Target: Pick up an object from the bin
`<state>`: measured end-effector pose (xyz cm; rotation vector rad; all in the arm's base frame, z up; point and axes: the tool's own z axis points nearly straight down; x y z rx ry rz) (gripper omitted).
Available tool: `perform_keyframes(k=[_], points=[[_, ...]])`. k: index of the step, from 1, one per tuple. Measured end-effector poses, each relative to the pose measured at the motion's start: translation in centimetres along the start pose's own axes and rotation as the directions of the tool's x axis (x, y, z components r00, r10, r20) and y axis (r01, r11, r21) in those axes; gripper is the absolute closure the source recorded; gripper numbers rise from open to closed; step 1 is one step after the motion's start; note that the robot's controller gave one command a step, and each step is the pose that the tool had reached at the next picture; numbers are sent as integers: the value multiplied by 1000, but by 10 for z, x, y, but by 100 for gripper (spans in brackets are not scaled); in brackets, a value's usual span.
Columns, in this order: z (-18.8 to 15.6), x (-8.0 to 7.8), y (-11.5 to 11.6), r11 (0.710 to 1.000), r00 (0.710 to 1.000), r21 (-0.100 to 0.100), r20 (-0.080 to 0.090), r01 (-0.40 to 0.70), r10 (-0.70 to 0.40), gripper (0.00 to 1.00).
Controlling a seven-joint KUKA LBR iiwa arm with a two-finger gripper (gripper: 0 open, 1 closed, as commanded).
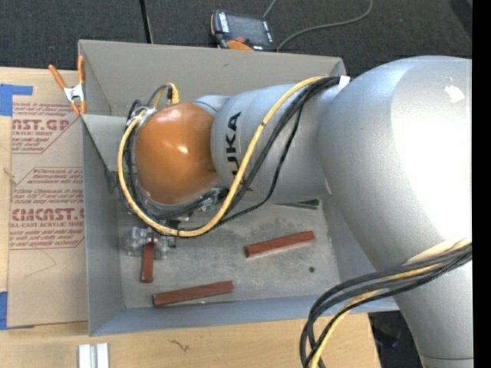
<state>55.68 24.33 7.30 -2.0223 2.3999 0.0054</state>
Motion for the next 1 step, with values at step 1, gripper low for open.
perform_keyframes(k=[1], points=[[-92, -3, -1, 1000, 1000, 8, 2, -2, 2, 100]])
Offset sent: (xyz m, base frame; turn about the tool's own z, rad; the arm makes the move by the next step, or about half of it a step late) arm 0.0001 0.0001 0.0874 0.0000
